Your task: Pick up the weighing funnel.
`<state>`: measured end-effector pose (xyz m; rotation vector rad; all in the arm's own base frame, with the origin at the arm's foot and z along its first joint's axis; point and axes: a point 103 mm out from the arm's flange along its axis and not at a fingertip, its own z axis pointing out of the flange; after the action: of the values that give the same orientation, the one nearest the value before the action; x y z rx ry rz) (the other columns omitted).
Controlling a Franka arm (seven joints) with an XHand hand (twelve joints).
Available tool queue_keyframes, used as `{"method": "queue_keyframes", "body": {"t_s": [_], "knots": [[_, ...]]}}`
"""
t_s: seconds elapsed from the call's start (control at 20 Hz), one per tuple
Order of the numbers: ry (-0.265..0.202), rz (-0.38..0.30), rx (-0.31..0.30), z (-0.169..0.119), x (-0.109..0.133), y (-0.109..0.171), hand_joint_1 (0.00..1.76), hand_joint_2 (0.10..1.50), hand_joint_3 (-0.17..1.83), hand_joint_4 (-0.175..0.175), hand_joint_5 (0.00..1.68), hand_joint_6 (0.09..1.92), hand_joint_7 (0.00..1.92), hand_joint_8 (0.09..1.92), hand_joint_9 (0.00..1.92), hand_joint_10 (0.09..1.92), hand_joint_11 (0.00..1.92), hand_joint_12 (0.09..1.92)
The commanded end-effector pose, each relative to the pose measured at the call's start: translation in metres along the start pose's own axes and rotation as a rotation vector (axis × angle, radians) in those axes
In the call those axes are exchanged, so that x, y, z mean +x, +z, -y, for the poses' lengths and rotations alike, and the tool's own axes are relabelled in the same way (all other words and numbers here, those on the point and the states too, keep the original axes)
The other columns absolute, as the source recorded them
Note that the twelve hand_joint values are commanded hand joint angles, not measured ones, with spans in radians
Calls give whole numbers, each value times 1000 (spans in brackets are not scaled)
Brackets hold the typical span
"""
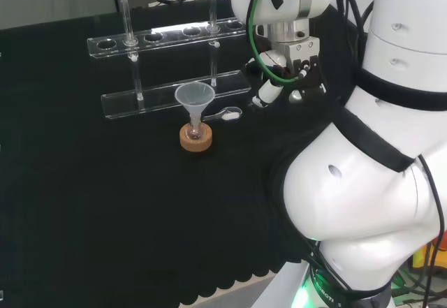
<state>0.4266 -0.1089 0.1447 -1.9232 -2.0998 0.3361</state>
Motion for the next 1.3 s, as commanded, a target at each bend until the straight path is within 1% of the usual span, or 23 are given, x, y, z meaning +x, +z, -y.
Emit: {"method": "queue_keyframes", "body": {"t_s": [0.05, 0.35, 0.7, 1.0, 1.3], "knots": [[-31, -13, -26, -20, -1, 8, 820, 619, 586, -67, 384, 87, 273, 695, 520, 642, 312, 1342], [-50, -15, -25, -35, 2, 18, 838, 615, 612, -67, 424, 87, 338, 700, 564, 630, 338, 1329], [-79, -12, -24, -52, 11, 29, 854, 612, 623, -63, 483, 87, 374, 707, 579, 624, 348, 1327], [-92, -19, -35, -61, 14, 34, 879, 607, 627, -61, 499, 87, 392, 709, 592, 620, 353, 1323], [-97, -19, -28, -69, 18, 42, 892, 604, 633, -63, 515, 87, 435, 721, 615, 621, 365, 1320]]}}
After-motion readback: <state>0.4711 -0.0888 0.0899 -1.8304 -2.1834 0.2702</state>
